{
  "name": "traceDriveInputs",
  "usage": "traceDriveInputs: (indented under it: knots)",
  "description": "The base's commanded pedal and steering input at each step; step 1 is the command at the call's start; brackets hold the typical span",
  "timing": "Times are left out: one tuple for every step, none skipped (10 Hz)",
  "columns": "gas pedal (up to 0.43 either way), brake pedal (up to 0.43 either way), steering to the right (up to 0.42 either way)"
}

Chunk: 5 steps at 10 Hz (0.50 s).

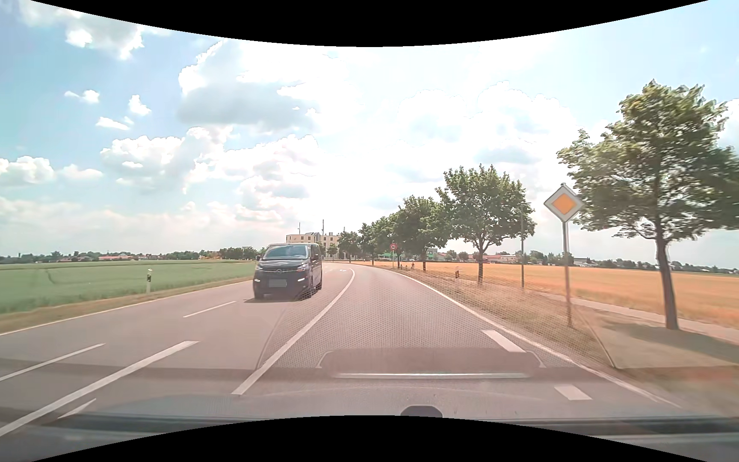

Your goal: Follow the waypoints while adhering to traffic rules and regulations

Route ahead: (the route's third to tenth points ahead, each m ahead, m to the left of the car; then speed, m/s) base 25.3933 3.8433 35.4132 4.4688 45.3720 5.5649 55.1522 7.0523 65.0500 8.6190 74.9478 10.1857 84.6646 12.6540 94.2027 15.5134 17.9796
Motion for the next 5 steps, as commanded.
traceDriveInputs:
  knots:
    - [0.118,0.0,-0.014]
    - [0.118,0.0,-0.014]
    - [0.118,0.0,-0.014]
    - [0.118,0.0,-0.014]
    - [0.118,0.0,-0.014]
